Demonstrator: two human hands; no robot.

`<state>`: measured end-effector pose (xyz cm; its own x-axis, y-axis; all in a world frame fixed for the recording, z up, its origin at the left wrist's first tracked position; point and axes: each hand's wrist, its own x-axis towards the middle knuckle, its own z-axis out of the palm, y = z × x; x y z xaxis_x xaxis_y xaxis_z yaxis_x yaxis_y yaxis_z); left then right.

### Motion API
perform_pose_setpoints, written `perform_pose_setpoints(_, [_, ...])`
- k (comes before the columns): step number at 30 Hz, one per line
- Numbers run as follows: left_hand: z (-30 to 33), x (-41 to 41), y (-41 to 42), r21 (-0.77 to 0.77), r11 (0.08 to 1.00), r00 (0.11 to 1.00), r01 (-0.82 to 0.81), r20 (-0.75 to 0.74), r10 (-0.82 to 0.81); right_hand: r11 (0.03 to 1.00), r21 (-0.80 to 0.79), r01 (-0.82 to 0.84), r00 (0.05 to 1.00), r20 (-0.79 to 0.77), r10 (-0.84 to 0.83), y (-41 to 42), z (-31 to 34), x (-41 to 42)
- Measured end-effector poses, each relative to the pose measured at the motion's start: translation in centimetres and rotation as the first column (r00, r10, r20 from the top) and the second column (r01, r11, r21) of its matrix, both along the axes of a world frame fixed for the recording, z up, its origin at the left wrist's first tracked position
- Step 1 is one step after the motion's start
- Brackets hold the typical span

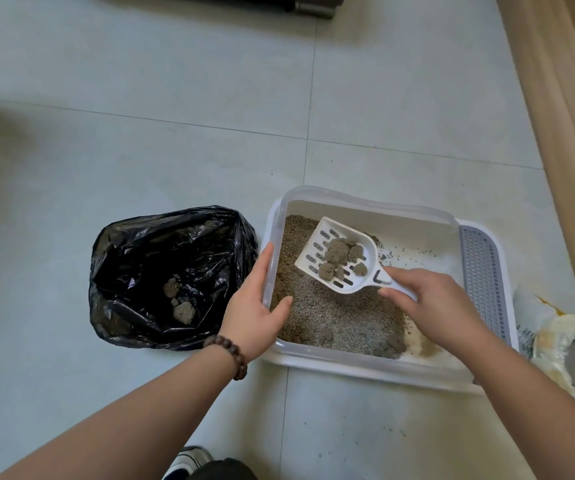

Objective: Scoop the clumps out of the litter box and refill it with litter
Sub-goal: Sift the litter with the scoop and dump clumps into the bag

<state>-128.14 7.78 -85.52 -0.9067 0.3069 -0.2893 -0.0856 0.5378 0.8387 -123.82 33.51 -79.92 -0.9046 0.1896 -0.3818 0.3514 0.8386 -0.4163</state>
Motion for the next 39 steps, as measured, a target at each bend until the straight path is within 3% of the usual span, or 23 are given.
perform_pose_setpoints(6, [1.2,-0.1,0.0,0.011,1.0,0.999,-0.02,0.026,0.019,0.986,0.009,-0.165,0.984,-0.065,0.165,-3.2,5.1,-4.8])
perform_pose_setpoints(9, [1.3,-0.2,0.0,0.015,1.0,0.999,-0.019,0.026,0.019,0.934,0.063,-0.352,0.933,-0.062,0.355,-7.0,7.0,-7.6])
perform_pose_setpoints(12, [1.3,-0.2,-0.1,0.021,0.999,0.999,-0.024,0.035,0.024,0.794,0.275,-0.542,0.825,-0.009,0.565,-11.8,7.3,-10.1])
perform_pose_setpoints(14, [1.5,-0.2,-0.2,0.073,0.997,0.999,-0.027,0.031,0.025,0.634,0.461,-0.621,0.719,0.014,0.694,-14.8,6.9,-11.2])
perform_pose_setpoints(16, [1.3,-0.2,-0.2,0.087,0.996,0.999,-0.03,0.015,0.029,0.524,0.539,-0.66,0.659,0.081,0.748,-17.2,6.4,-12.0])
perform_pose_setpoints(19, [1.1,-0.4,-0.2,0.04,0.998,0.999,-0.042,0.016,0.042,0.438,0.631,-0.64,0.604,0.061,0.794,-19.2,5.4,-12.4])
perform_pose_setpoints(22, [1.2,-0.5,-0.3,0.028,0.998,0.999,-0.052,-0.006,0.052,0.472,0.694,-0.544,0.567,-0.11,0.816,-19.5,3.9,-12.5])
perform_pose_setpoints(27, [1.2,-0.4,-0.3,0.05,0.997,0.998,-0.065,0.011,0.064,0.503,0.727,-0.467,0.547,-0.21,0.811,-19.6,2.9,-12.4])
perform_pose_setpoints(32, [1.7,-0.5,-0.5,0.094,0.995,1.0,-0.024,-0.009,0.025,0.638,0.634,-0.437,0.653,-0.264,0.71,-18.3,2.5,-12.7])
perform_pose_setpoints(34, [1.5,-0.5,-0.5,0.111,0.994,1.0,-0.01,0.005,0.009,0.701,0.555,-0.449,0.746,-0.2,0.636,-17.1,3.0,-12.5])
perform_pose_setpoints(37, [1.0,-0.4,-0.4,0.094,0.996,1.0,0.001,0.029,-0.004,0.852,0.246,-0.462,0.86,-0.112,0.498,-14.3,4.9,-11.8])
perform_pose_setpoints(39, [0.8,-0.4,-0.3,0.057,0.998,1.0,0.0,0.02,-0.001,0.922,0.049,-0.385,0.917,-0.091,0.388,-11.4,6.6,-10.5])
